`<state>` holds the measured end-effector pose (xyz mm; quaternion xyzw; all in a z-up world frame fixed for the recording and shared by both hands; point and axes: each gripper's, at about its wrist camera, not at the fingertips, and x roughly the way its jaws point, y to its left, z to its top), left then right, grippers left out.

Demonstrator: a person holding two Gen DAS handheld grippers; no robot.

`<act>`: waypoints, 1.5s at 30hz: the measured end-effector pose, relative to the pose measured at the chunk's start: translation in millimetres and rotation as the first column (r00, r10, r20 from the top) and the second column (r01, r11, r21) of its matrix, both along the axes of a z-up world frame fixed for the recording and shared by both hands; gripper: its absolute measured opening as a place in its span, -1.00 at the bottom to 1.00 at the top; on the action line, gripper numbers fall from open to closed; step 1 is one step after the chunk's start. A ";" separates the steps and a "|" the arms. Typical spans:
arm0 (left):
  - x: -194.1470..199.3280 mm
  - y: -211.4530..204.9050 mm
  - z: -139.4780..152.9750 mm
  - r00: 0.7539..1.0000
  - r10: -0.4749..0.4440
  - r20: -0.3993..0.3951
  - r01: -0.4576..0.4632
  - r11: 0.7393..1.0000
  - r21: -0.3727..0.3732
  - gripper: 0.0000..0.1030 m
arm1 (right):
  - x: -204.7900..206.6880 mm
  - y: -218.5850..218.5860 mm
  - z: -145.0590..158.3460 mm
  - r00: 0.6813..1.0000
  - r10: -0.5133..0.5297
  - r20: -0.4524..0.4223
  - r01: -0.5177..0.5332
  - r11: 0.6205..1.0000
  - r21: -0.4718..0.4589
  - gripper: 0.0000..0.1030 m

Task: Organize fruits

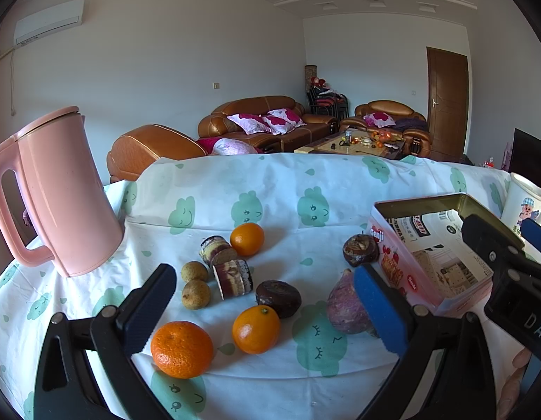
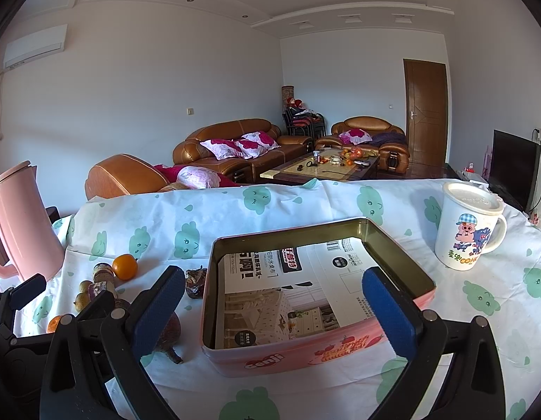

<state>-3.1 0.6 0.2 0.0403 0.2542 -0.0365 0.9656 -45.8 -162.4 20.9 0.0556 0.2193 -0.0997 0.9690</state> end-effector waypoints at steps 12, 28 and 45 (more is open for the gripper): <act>0.1 0.0 0.0 1.000 0.000 0.000 0.000 1.000 0.000 1.00 | -0.3 1.8 -0.7 1.000 0.000 0.002 0.000 1.000 0.000 0.98; 0.2 -0.1 0.0 1.000 0.000 -0.001 0.000 1.000 0.001 1.00 | -0.1 1.2 0.0 1.000 0.001 0.001 -0.001 1.000 0.000 0.98; -2.3 7.2 -2.9 1.000 0.014 -0.005 -0.014 1.000 -0.019 1.00 | -0.5 8.8 1.4 1.000 0.020 0.006 -0.020 1.000 -0.011 0.98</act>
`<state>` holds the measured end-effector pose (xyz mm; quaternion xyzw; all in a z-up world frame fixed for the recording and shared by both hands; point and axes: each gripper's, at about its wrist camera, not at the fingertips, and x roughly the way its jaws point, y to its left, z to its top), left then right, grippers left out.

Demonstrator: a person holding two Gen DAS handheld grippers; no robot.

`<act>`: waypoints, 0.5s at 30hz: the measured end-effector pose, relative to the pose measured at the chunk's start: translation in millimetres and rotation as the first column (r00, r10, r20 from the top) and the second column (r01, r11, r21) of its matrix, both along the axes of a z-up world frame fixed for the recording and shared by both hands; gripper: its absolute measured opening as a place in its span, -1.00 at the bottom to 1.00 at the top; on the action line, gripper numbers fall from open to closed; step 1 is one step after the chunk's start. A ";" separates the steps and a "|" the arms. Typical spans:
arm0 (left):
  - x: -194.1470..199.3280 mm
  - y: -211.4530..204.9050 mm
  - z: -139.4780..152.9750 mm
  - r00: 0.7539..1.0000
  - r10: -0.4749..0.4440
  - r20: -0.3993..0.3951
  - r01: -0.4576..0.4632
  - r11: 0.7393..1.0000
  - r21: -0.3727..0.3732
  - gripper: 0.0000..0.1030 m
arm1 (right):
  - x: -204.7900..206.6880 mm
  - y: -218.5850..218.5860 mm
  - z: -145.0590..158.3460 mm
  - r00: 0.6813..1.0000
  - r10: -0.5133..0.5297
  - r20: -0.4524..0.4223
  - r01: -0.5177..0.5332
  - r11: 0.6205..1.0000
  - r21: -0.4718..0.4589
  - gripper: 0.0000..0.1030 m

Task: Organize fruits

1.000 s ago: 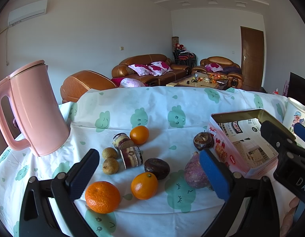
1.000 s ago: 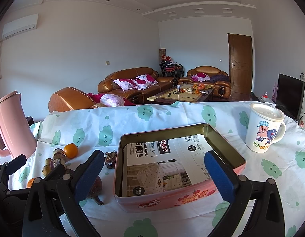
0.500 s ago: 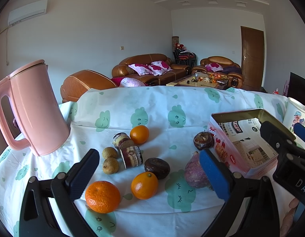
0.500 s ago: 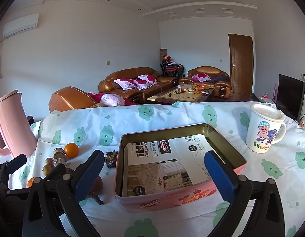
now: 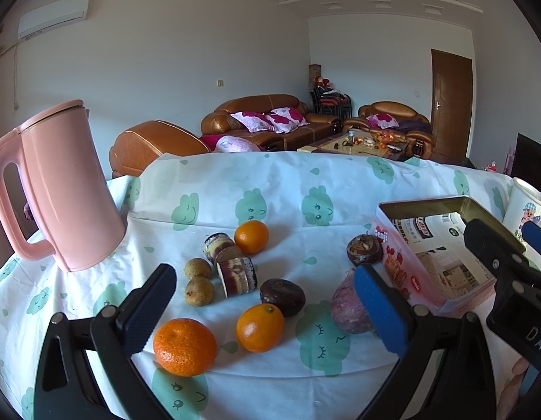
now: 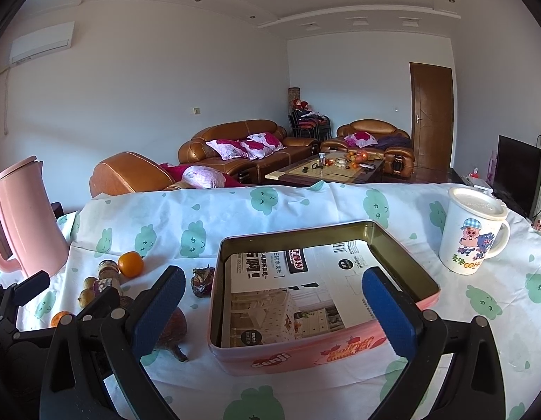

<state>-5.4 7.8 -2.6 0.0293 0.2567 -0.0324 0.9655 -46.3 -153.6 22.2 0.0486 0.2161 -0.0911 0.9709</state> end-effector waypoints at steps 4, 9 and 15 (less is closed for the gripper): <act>0.5 7.4 -0.5 1.000 0.001 -0.024 -0.002 1.000 -0.020 1.00 | -2.2 -0.6 2.1 1.000 0.014 0.009 -0.014 1.000 -0.004 0.98; -0.6 26.8 -5.1 0.996 0.015 -0.083 -0.014 1.000 0.006 1.00 | -5.0 1.6 5.4 0.998 0.062 0.024 -0.062 0.998 -0.006 0.93; -2.7 75.2 -13.8 0.985 0.042 -0.166 -0.044 0.999 -0.011 1.00 | 1.4 12.1 0.5 0.983 0.181 -0.032 -0.181 0.983 0.016 0.08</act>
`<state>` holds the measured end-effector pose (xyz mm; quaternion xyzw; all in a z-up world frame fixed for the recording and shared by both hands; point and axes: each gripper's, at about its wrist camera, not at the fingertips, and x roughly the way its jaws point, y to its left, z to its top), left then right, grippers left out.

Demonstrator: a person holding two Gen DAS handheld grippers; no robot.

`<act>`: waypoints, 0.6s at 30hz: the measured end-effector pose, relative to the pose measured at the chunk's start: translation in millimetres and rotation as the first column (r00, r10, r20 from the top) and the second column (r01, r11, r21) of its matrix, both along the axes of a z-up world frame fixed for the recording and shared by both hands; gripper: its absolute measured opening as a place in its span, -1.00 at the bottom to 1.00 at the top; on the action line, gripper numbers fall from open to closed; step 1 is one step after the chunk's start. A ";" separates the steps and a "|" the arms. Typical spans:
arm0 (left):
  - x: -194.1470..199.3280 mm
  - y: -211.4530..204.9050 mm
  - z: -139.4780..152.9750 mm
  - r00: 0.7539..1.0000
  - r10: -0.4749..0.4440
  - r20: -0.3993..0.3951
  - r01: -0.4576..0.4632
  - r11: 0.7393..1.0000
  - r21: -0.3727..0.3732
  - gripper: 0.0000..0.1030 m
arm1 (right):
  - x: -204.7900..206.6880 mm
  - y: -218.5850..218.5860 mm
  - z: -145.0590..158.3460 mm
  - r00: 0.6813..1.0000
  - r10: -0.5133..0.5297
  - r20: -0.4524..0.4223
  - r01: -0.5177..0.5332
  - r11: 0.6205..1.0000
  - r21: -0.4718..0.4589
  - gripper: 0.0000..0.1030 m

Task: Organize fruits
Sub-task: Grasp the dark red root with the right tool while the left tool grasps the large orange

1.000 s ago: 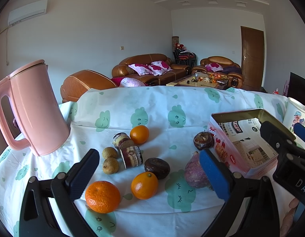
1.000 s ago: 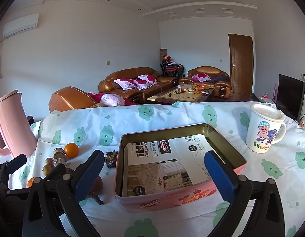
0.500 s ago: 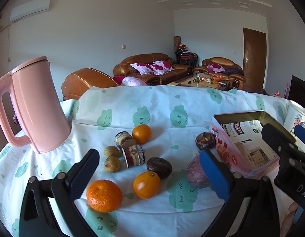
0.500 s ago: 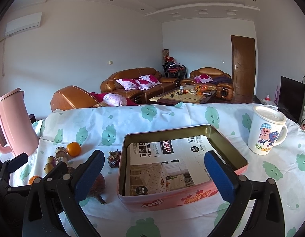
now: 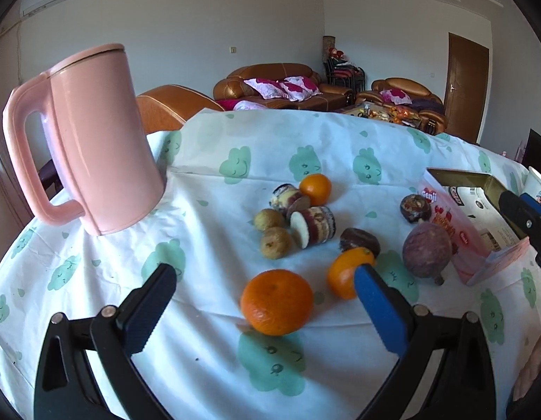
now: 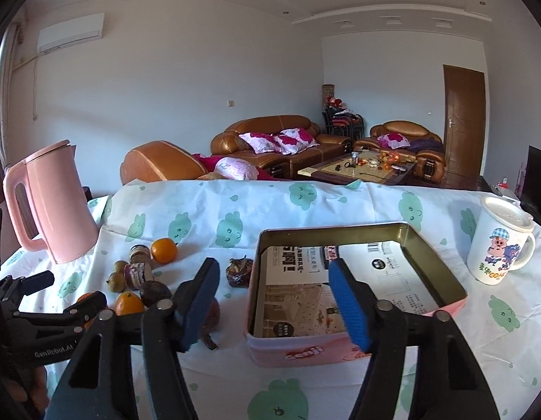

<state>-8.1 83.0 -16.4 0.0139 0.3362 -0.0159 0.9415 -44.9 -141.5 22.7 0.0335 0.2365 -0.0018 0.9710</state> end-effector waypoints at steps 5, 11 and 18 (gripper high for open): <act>-3.2 20.2 -9.1 0.998 -0.033 -0.059 0.029 0.997 -0.065 1.00 | 8.7 19.5 -10.8 0.988 0.139 -0.071 -0.138 0.990 0.023 0.05; 0.7 10.9 -12.2 0.994 -0.067 -0.085 0.063 0.997 -0.048 1.00 | 23.2 48.2 -21.7 0.964 0.225 -0.145 -0.227 0.974 0.004 0.05; 19.9 15.5 -20.5 0.985 -0.046 -0.165 0.035 0.997 -0.068 0.76 | 54.8 59.8 -38.1 0.931 0.231 -0.282 -0.241 0.971 0.001 0.06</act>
